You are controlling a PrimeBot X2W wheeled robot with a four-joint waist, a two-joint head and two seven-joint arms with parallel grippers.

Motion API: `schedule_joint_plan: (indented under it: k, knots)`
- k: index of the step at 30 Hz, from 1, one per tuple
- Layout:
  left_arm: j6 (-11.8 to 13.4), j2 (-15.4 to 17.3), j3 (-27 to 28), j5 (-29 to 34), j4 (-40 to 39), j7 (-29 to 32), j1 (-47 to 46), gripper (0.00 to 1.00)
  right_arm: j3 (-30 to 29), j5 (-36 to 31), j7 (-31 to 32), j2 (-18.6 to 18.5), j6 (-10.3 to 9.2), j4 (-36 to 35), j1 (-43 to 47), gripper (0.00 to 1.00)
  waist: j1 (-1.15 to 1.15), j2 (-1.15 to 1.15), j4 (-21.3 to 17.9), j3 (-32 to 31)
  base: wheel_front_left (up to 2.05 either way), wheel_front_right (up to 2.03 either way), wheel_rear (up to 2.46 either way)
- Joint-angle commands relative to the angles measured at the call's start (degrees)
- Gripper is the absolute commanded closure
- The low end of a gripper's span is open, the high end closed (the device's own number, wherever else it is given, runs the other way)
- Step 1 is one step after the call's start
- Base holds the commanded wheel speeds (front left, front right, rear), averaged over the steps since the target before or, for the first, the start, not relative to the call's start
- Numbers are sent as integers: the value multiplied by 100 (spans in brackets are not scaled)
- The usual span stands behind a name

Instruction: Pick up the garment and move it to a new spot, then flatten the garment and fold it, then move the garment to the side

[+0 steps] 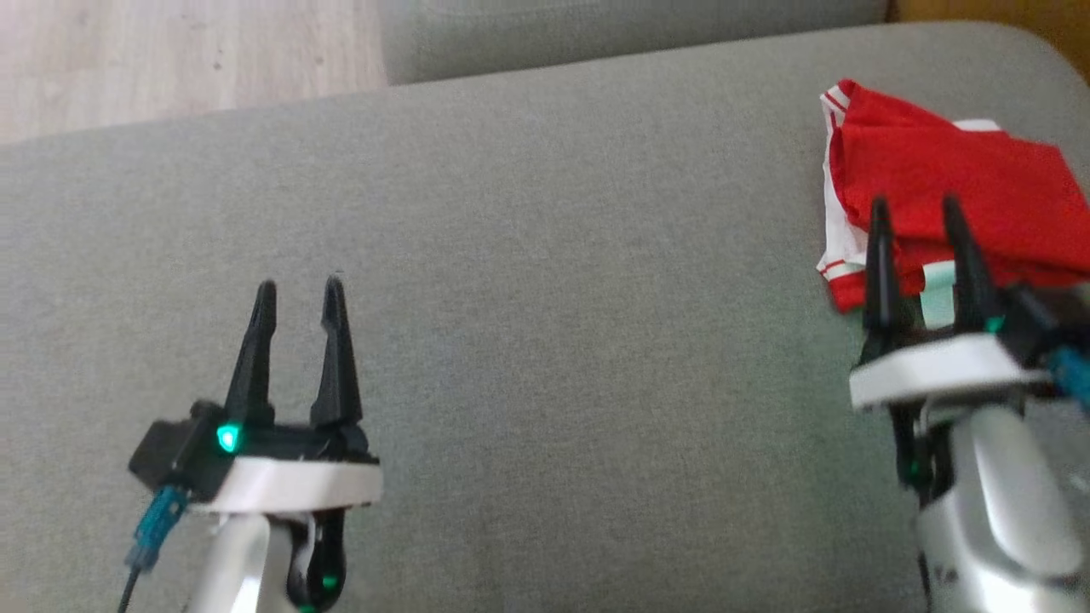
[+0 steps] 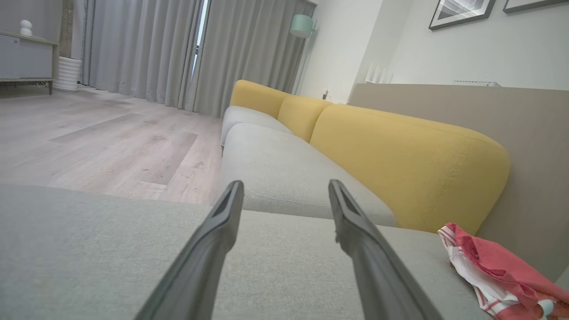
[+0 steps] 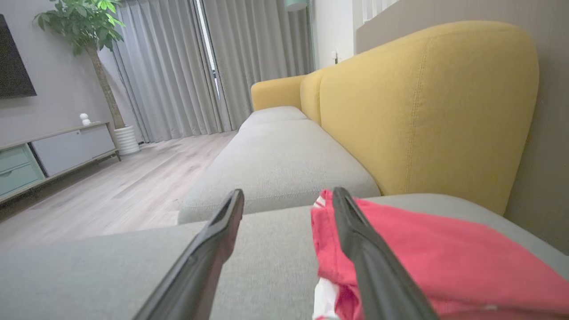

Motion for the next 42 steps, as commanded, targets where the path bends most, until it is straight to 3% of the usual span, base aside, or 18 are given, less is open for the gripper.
schedule_joint_plan:
  k: [1,8,36,37,42]
  knots:
    - [74,42,205,9,-192,-28,-56,0,138,39,-80,51,-5,-213,3,0,1,0,53,-83,0,0,0]
    - [122,42,315,-171,-126,-28,261,0,491,733,-113,63,-5,-326,586,0,1,0,161,-226,0,0,0]
    - [109,42,566,-410,-255,-28,327,0,551,719,-116,65,-5,-564,708,0,1,0,219,-246,0,0,0]
    - [98,0,372,-400,-69,1,440,100,410,711,-54,67,0,-357,795,100,1,0,219,-245,0,0,0]
    - [94,-6,375,-495,246,30,527,100,406,821,-22,83,0,-81,907,100,2,0,222,-252,0,0,0]
